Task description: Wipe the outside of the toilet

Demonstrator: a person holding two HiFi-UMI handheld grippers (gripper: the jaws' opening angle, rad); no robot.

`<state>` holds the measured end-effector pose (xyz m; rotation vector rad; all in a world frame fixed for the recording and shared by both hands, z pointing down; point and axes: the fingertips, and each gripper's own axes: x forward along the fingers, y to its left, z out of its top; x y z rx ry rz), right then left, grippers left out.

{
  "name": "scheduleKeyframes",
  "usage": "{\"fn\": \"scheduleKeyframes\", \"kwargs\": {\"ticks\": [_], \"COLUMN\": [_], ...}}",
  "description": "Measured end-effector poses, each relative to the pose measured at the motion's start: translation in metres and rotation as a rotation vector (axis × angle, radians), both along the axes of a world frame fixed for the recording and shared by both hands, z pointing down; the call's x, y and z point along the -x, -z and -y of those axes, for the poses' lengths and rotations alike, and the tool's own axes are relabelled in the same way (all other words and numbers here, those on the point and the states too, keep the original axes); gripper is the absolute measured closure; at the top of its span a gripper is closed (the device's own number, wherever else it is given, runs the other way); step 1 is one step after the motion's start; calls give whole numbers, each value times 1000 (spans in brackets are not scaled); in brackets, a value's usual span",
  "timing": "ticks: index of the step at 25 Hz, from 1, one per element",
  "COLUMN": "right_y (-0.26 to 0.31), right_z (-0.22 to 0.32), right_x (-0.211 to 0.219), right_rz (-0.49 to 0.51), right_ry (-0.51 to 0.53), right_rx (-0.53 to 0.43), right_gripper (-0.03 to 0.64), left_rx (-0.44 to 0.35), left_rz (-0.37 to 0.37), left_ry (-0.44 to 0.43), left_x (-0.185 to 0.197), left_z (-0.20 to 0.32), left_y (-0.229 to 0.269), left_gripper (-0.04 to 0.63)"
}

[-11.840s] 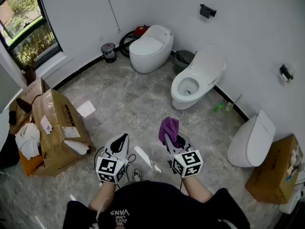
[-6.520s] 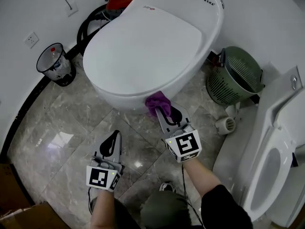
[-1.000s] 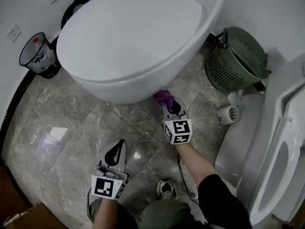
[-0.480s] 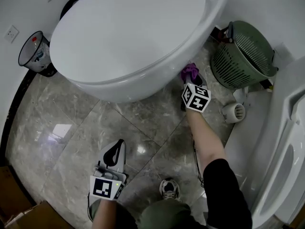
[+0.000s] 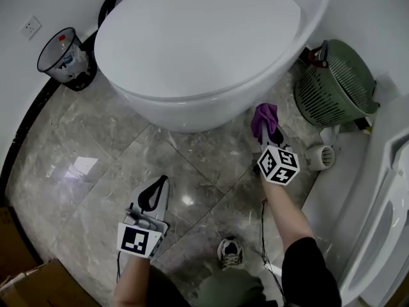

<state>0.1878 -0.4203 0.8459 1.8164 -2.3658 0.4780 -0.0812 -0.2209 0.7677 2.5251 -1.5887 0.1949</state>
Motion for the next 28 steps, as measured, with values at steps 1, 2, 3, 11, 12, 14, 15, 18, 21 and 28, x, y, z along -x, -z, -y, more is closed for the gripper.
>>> {"fn": "scheduleKeyframes", "kwargs": {"ticks": [1,2,3,11,12,14,15,18,21,28], "right_y": [7,14,22,72,78,94,103,126,151,235], "right_z": [-18,-36,-54,-180,-195,-220,-230,-253,-271,-319], "right_x": [8,16,23,91,98,110,114,122,128,137], "right_rz": [0,3,8,147,148,140,133,126,134,86], "right_ry": [34,62,85,224,243,265,267,233,188,180], "right_rx": [-5,-10,-13,56,67,72,68,70,86,160], "right_gripper": [549,549,549,549,549,549,549,549,549,551], "left_rx": [9,14,5,7,16,23,23,30,50,145], "left_rz": [7,12,14,24,20,14,17,24,11,-27], "left_ry": [0,2,3,90,113,148,157,158,153,195], "left_x": [6,11,17,77,86,99,103,108,111,123], "left_z": [-2,-4,-6,-50,-57,-71,-78,-101,-126,-180], "left_y": [0,1,5,37,41,50,56,75,94,155], "left_gripper": [594,594,594,594,594,594,594,594,594,594]}}
